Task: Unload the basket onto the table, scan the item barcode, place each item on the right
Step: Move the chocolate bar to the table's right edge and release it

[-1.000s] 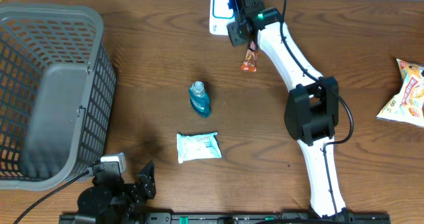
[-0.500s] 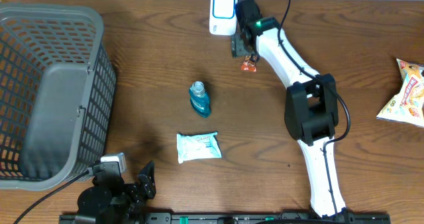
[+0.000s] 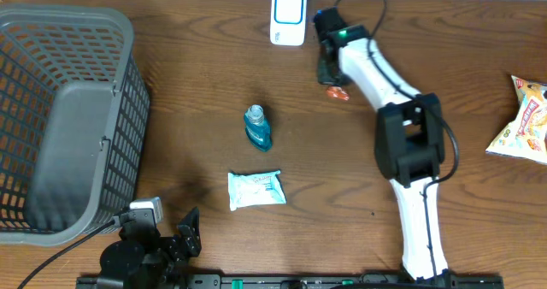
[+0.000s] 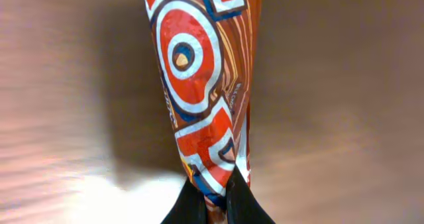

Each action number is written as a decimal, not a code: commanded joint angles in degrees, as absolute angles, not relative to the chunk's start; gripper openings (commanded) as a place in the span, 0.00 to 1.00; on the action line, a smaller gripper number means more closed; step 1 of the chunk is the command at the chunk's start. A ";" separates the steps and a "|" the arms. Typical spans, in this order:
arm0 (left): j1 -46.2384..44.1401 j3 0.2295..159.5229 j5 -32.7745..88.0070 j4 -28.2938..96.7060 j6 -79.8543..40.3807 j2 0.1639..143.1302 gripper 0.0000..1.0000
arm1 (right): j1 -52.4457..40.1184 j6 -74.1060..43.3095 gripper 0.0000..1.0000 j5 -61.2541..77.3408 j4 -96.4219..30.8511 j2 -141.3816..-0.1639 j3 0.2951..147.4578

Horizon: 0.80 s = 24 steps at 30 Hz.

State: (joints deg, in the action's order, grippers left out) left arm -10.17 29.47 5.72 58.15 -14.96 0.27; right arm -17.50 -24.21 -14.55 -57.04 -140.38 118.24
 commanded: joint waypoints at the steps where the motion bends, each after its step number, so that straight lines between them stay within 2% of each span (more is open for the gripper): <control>1: -9.93 29.47 6.00 58.22 -14.41 0.21 0.86 | -9.82 -29.82 0.01 -16.95 -62.30 -133.73 117.27; 7: -9.93 29.47 6.00 58.22 -14.41 0.21 0.86 | 1.61 -29.32 0.01 -20.49 -66.24 -129.58 117.25; 13: -9.93 29.47 6.02 58.22 -14.41 0.21 0.86 | 13.52 -23.11 0.01 -25.36 -64.42 -130.67 115.68; 20: -9.93 29.47 6.00 58.22 -14.41 0.21 0.86 | 23.11 -22.22 0.01 -20.36 -63.44 -130.61 113.82; 21: -9.93 29.47 6.00 58.22 -14.41 0.21 0.86 | 24.05 -22.17 0.05 -18.33 -63.46 -130.50 114.08; 24: -9.93 29.47 6.00 58.22 -14.41 0.21 0.86 | 25.67 -20.43 0.30 -12.38 -63.68 -130.04 115.00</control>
